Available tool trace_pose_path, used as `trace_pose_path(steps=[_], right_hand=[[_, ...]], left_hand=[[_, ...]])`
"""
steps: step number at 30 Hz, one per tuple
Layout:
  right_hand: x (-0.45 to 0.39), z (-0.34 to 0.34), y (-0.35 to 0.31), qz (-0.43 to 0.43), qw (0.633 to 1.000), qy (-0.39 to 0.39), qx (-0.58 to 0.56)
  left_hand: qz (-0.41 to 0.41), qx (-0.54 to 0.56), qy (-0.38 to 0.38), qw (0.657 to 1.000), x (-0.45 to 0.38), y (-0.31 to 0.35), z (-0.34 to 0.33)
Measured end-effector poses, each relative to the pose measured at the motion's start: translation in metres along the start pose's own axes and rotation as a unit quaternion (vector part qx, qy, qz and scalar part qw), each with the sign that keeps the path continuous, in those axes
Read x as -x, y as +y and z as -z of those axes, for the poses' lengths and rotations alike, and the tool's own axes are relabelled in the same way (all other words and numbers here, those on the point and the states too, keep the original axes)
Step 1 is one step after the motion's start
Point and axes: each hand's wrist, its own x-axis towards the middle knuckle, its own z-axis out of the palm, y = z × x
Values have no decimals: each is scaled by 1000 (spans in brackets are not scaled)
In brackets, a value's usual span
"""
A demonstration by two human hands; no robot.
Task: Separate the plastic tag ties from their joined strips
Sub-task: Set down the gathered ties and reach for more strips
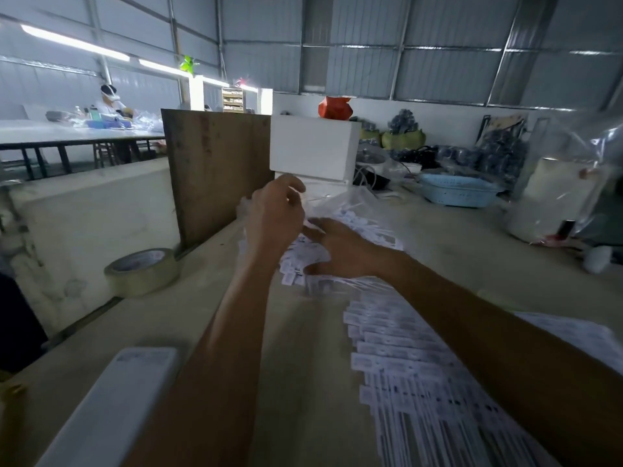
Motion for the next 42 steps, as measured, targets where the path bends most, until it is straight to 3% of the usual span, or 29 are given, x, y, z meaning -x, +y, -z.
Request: trace_pose_path(steps=[3,8,11,15,17,19,21,29,34,39,42], right_hand=[[75,-4,4,20,992,40,-116],[190,-13,12,10,995,41,-95],[237,-16,29,-20,995,41,-87],[280,-16,50,-24,995,61,-71],[300,-13,62,-33,994,71,-74],[320,-13,76,-42,990,103,-91],[337,-16,88,-71,980,145,-118],[378,-8,123,-139,973,129,-135],[379,-9,127,-166,967,138,-132],[385,0,119,-183,935,198,-229],[390,8,120,-207,932,202,-218]], left_hand=[[-30,52,-10,998,1,16,6],[-104,104,-96,984,21,71,3],[-184,26,-146,972,48,103,-13],[-292,-93,-210,928,100,127,-34],[-304,-94,-280,906,130,132,-41],[-269,-53,-397,876,157,129,-48],[-252,-42,-455,853,176,121,-54],[-258,-50,-411,873,171,91,-53],[-204,-33,-372,905,160,71,-44],[-237,-39,-394,887,159,66,-42],[-225,19,-372,900,159,78,-37]])
